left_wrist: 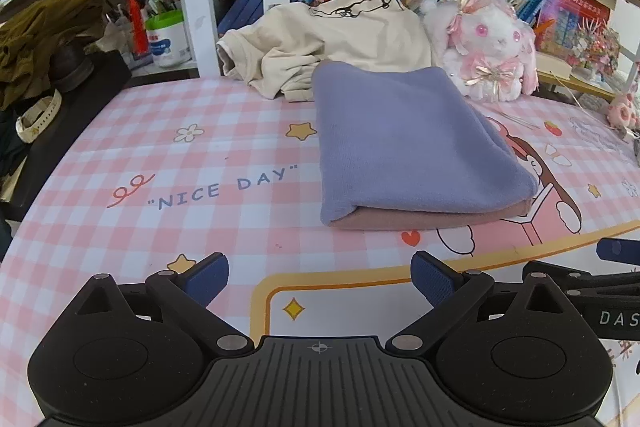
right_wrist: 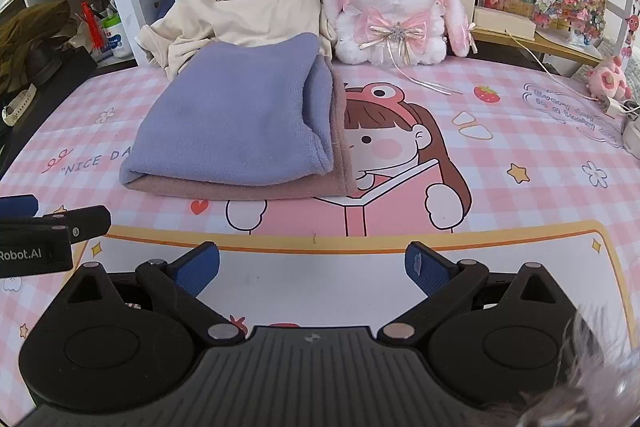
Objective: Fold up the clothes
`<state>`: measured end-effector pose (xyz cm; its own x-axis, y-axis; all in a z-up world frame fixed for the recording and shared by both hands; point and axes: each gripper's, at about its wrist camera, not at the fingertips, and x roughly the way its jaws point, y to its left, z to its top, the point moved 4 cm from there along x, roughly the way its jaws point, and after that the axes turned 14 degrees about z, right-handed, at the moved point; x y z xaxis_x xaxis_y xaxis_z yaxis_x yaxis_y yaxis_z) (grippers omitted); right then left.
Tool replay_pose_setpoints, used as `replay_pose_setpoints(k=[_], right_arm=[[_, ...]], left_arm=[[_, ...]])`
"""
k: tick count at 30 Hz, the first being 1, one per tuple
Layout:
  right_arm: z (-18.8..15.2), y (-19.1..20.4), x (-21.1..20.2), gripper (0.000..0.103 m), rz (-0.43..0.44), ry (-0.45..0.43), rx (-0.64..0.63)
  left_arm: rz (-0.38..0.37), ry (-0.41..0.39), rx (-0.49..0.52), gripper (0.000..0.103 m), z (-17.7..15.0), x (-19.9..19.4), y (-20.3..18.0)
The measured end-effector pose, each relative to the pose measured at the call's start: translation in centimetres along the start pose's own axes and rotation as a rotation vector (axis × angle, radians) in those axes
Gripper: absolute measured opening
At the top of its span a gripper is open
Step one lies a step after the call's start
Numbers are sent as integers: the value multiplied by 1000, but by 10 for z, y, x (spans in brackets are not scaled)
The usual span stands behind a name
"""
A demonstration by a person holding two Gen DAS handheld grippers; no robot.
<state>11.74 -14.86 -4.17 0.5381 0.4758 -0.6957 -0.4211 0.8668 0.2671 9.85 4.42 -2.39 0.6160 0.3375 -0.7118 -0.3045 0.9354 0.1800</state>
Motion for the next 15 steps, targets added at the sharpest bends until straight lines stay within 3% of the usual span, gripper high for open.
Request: replay_pose_setpoints(k=[6, 15], right_arm=[[1, 1, 2, 101, 1, 4, 0], [-1, 0, 6, 101, 2, 18, 1]], left_arm=[[9, 2, 7, 102, 0, 2, 0], [-40, -35, 50, 103, -8, -3, -13]])
